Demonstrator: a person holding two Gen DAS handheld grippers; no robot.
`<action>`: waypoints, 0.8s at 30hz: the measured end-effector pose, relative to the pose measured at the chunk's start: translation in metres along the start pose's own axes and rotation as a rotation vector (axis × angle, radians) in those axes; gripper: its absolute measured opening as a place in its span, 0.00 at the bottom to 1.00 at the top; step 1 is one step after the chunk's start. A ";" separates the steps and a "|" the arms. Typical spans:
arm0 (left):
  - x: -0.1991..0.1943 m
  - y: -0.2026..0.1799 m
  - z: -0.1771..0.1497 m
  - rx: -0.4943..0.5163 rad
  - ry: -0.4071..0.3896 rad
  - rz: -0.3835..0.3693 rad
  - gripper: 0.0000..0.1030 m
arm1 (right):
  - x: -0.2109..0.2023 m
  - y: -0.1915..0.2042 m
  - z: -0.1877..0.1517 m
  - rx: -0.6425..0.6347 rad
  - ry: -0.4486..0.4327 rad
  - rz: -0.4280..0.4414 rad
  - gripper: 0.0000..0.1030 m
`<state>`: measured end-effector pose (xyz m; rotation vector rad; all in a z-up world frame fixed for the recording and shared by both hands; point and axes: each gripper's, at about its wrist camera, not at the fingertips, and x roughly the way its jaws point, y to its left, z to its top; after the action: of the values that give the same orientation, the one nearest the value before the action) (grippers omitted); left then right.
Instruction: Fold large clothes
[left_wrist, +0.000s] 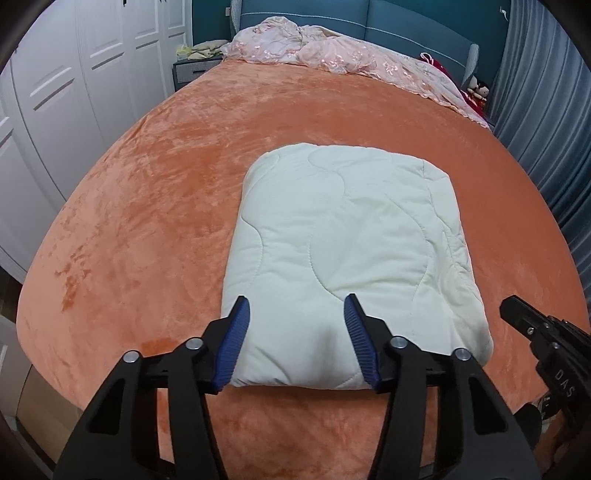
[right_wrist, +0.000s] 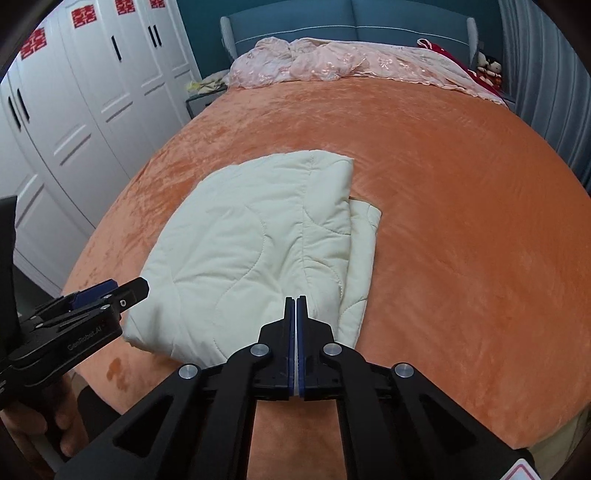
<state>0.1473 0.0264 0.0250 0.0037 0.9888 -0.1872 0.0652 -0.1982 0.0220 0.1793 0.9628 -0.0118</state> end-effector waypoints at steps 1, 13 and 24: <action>0.003 -0.003 -0.001 0.000 0.016 0.005 0.37 | 0.007 0.002 -0.001 0.000 0.021 -0.002 0.00; 0.054 -0.008 -0.009 -0.022 0.121 0.034 0.04 | 0.078 0.001 -0.019 0.022 0.180 -0.039 0.00; 0.088 -0.019 -0.014 0.004 0.127 0.071 0.00 | 0.109 -0.010 -0.021 0.041 0.207 -0.014 0.00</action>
<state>0.1794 -0.0049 -0.0542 0.0547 1.1137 -0.1252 0.1100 -0.1972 -0.0804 0.2149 1.1709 -0.0266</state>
